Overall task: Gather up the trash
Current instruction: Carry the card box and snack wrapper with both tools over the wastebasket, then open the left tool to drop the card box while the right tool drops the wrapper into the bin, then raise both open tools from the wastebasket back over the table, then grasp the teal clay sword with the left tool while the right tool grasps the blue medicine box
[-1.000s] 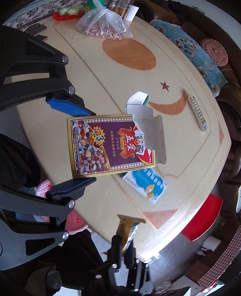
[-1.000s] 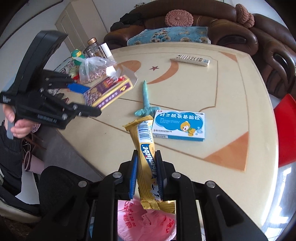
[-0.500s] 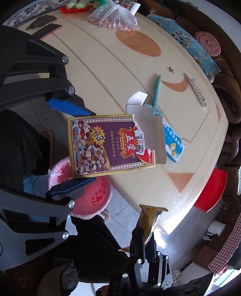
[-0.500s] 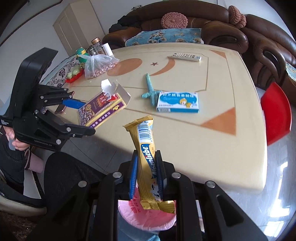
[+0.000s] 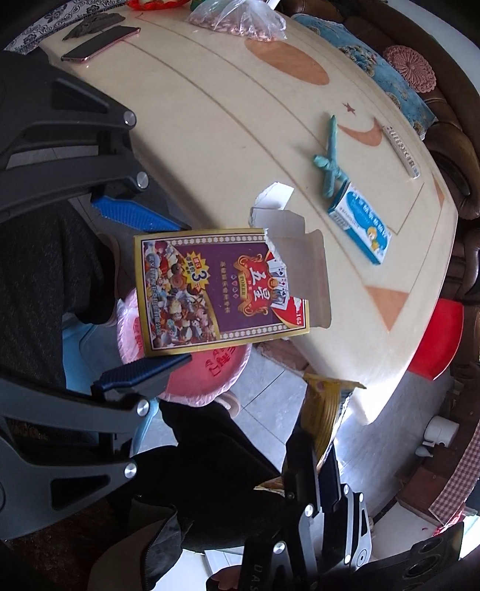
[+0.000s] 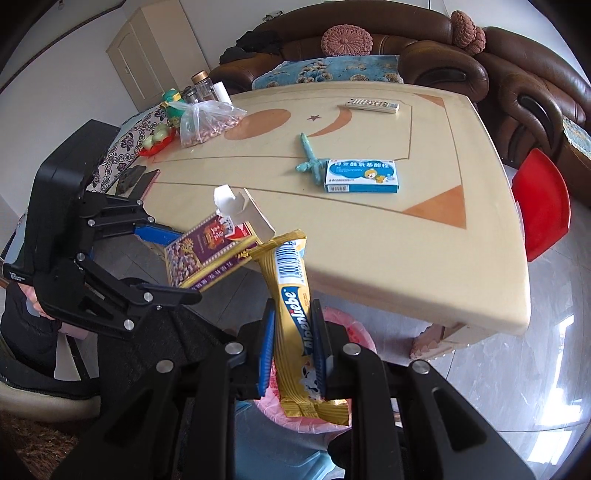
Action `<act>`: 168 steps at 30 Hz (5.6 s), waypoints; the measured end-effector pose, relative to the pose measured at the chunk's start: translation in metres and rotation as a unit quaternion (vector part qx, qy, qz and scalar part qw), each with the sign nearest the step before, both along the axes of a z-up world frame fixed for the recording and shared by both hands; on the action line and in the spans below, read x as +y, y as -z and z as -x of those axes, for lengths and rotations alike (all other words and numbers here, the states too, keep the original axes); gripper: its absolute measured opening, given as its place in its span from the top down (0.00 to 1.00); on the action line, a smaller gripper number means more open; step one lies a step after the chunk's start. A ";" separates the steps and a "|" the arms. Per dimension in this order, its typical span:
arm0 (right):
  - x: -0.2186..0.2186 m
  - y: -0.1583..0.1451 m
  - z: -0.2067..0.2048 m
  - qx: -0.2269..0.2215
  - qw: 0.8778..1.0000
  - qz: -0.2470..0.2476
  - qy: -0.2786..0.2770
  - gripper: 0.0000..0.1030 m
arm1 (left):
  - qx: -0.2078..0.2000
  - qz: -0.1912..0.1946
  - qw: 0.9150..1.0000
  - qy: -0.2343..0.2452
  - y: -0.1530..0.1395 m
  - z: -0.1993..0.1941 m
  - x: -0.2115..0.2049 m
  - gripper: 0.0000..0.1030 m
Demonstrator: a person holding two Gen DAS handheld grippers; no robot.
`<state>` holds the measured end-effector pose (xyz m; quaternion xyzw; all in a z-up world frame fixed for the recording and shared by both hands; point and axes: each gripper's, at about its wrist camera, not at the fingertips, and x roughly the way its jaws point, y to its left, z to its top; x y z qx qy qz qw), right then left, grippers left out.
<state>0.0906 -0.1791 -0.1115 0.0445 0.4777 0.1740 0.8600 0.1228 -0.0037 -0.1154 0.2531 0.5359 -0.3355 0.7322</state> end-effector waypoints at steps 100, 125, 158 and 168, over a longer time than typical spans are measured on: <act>0.008 0.295 -0.041 0.244 0.966 0.041 0.077 0.45 | 0.261 -0.119 0.953 -0.099 0.290 -0.024 -0.038 0.31; 0.020 0.064 -0.037 0.080 0.995 0.012 -0.065 0.45 | 0.120 -0.005 0.981 -0.155 0.055 -0.059 0.019 0.31; 0.009 -0.012 -0.262 0.039 0.935 0.115 -0.333 0.27 | 0.173 -0.009 0.932 -0.318 0.049 -0.329 -0.034 0.30; 0.019 0.049 -0.298 0.084 0.900 0.159 -0.398 0.27 | 0.197 0.002 0.922 -0.333 0.078 -0.348 -0.036 0.30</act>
